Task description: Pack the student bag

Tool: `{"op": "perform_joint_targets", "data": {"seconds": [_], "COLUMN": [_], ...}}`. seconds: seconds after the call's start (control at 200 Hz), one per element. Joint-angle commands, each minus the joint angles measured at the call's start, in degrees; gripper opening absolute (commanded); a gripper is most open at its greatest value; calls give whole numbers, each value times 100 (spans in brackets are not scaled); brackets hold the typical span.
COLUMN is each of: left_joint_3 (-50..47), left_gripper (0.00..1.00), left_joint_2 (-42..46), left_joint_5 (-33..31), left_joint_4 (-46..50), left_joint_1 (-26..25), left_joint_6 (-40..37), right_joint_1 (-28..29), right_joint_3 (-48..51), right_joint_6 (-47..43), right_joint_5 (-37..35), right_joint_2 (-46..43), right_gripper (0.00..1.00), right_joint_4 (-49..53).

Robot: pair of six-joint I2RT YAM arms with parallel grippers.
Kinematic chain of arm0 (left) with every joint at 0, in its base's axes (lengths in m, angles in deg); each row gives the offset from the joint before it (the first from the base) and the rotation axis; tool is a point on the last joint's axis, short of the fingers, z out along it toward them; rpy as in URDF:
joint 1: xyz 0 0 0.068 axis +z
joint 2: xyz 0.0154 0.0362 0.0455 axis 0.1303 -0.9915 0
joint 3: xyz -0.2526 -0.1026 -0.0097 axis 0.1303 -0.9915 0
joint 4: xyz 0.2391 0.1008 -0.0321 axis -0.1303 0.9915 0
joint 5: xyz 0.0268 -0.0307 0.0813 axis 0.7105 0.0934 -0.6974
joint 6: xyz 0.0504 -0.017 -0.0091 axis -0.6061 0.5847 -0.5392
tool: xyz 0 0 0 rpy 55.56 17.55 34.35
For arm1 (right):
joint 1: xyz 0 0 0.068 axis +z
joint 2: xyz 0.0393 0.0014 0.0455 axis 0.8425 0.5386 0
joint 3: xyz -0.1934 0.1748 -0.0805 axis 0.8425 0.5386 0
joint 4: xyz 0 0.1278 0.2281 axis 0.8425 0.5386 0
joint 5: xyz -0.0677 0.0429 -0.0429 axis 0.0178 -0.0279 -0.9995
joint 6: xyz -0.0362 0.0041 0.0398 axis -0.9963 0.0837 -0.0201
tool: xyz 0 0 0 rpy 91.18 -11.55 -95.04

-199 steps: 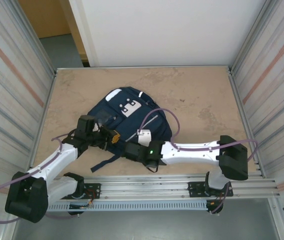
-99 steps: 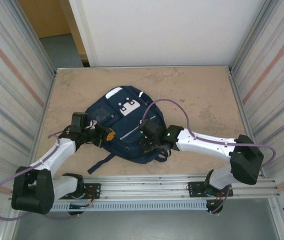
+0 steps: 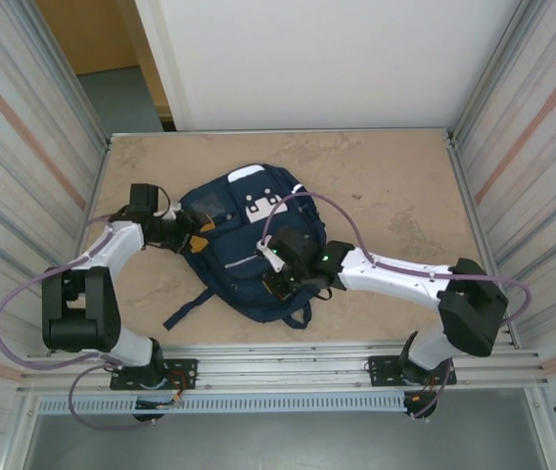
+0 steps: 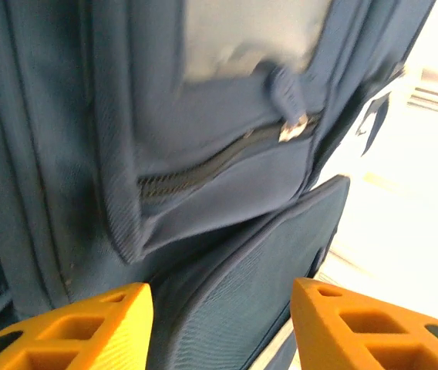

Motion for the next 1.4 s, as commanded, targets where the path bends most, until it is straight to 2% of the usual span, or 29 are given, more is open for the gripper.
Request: {"op": "perform_joint_targets", "data": {"seconds": [0.0, 0.15, 0.225, 0.361, 0.496, 0.671, 0.812, 0.852, 0.907, 1.022, 1.268, 1.398], "left_joint_3": [215, -852, -1420, -1959, -2209, -2406, -2033, -1956, -1916, -1803, -1607, -1257], "left_gripper": [53, 63, 70, 70, 60, 52, 39, 26, 0, 0, 0, 0], "left_joint_2": [279, 1601, 2318, 3260, 3421, 2948, 2605, 2560, 2565, 2567, 2071, 1678], "left_joint_5": [-398, -625, -886, -1687, -2409, -2231, -2364, -2413, -2545, -2371, -1076, -977], "left_joint_4": [704, 974, 918, 623, 250, -750, -711, -636, -510, -270, -104, 158], "left_joint_1": [16, -149, -590, -1568, -2069, -2252, -2407, -2412, -2406, -2082, -1021, -694], "left_joint_6": [-703, -20, 540, 1567, 2165, 2497, 2258, 2159, 2080, 1568, 674, 208], "right_joint_1": [178, 219, 252, 353, 398, 439, 448, 433, 394, 49, -1030, -1480], "right_joint_3": [-362, -392, -432, -419, -535, -606, -412, -468, -535, -358, 83, 205], "right_joint_6": [53, 334, 390, 408, 568, 741, 987, 1007, 994, 868, 454, 440], "right_joint_5": [227, 362, 426, 527, 729, 742, 704, 524, 238, -40, -387, -705], "right_joint_2": [237, 461, 524, 575, 658, 639, 520, 535, 550, 405, 18, -77], "right_gripper": [0, 0, 0, 0, 0, 0, 0, 0, 0, 0, 0, 0], "right_joint_4": [-207, -506, -495, -554, -525, -462, -617, -421, -95, 260, 796, 932]}}
